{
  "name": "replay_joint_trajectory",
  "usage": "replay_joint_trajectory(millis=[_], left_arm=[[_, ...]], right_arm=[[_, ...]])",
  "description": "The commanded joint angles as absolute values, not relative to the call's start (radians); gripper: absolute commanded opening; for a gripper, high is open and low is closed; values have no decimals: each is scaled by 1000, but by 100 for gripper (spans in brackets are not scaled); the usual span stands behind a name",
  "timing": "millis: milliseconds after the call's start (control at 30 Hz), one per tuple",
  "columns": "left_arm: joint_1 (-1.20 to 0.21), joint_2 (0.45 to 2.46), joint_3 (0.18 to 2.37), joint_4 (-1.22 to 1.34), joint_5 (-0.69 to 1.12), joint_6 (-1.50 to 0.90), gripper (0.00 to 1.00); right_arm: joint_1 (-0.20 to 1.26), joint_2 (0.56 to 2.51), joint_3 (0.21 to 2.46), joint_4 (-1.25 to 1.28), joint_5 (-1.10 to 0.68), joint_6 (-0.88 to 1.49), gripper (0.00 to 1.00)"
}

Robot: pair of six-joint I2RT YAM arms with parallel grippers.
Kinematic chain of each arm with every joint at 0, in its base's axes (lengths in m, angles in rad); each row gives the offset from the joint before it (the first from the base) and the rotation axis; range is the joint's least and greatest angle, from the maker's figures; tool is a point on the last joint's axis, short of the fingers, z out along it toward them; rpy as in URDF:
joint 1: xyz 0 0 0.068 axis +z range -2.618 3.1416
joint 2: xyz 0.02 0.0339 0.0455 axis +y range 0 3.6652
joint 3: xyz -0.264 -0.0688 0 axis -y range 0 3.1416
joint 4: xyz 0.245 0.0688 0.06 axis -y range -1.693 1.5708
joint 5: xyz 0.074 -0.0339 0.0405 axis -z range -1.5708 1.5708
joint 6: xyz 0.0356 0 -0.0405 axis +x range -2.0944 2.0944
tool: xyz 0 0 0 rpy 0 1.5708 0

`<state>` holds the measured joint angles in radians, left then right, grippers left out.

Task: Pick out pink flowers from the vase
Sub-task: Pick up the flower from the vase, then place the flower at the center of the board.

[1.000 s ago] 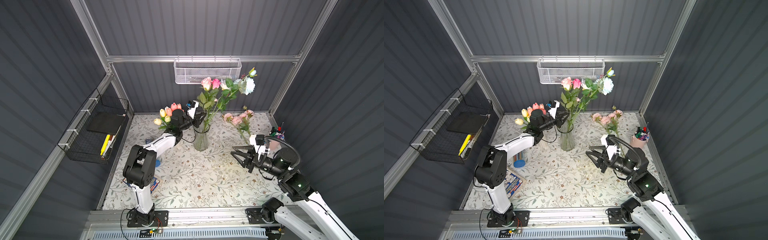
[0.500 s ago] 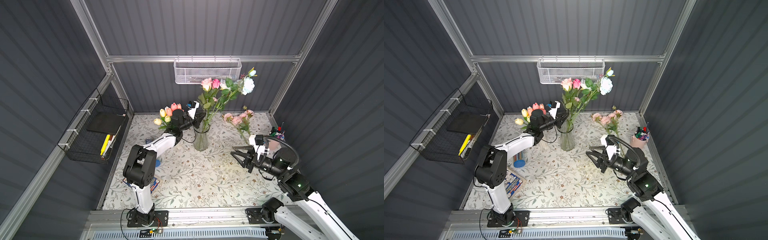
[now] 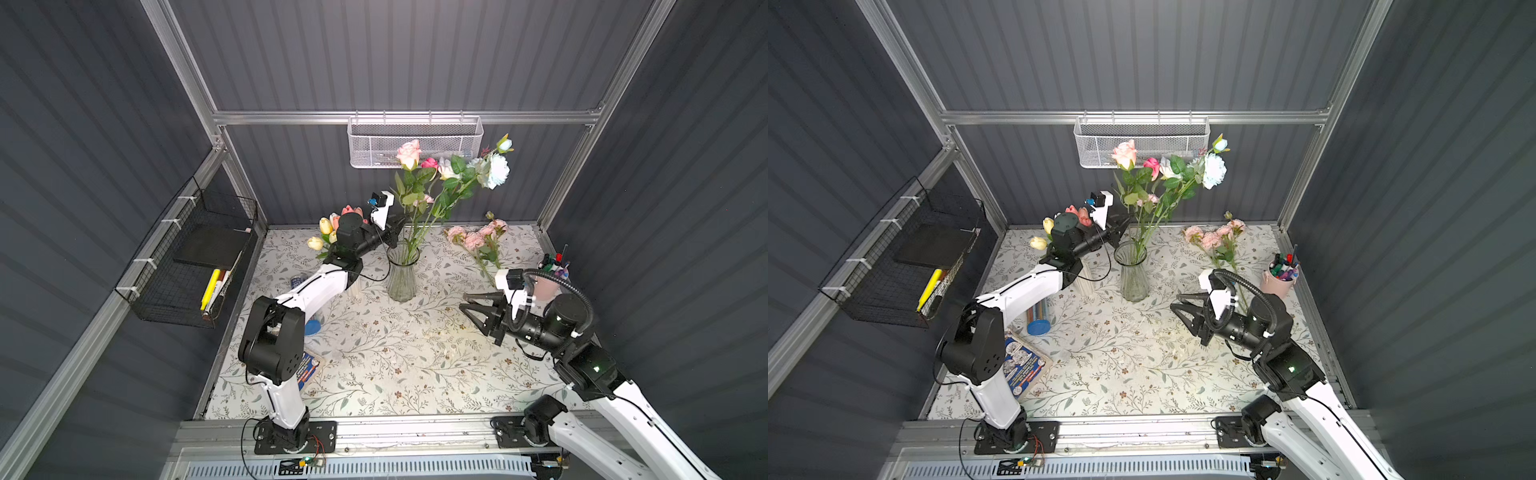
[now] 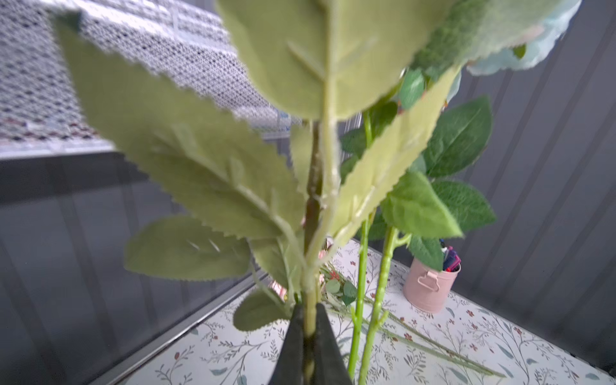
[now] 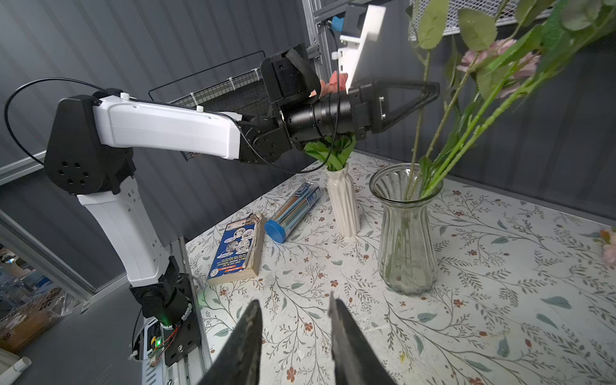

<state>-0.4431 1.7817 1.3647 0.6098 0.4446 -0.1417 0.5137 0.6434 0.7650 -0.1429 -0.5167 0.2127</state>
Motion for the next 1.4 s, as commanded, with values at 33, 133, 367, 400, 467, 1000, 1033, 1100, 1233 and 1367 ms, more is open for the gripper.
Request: replay_joint_trajectory(millis=[33, 133, 367, 400, 467, 1000, 1033, 1100, 1233, 1367], left_arm=[[-434, 1721, 1404, 591, 380, -108, 0], [-434, 1694, 1459, 555, 369, -89, 0], [-434, 1624, 1561, 453, 335, -48, 0], [-434, 1609, 1570, 443, 329, -44, 0], [-434, 1581, 1588, 423, 318, -37, 0], [-434, 1317, 1645, 256, 383, -134, 0], [-434, 1300, 1638, 242, 409, -152, 0], [-435, 1264, 1600, 248, 497, -198, 0], [-436, 1202, 1463, 362, 653, -327, 0], [-453, 1176, 1331, 449, 761, -360, 0]], right_arm=[[520, 641, 798, -135, -534, 223, 36], [520, 641, 803, -138, -532, 222, 36], [520, 647, 812, -150, -503, 215, 36], [520, 650, 816, -155, -494, 213, 36], [520, 659, 824, -159, -472, 215, 36], [530, 783, 1006, -85, -574, 203, 38], [532, 799, 1021, -68, -591, 213, 39], [537, 835, 1063, -67, -616, 240, 42], [587, 906, 1121, -49, -637, 241, 49], [634, 962, 1153, -42, -629, 147, 54]])
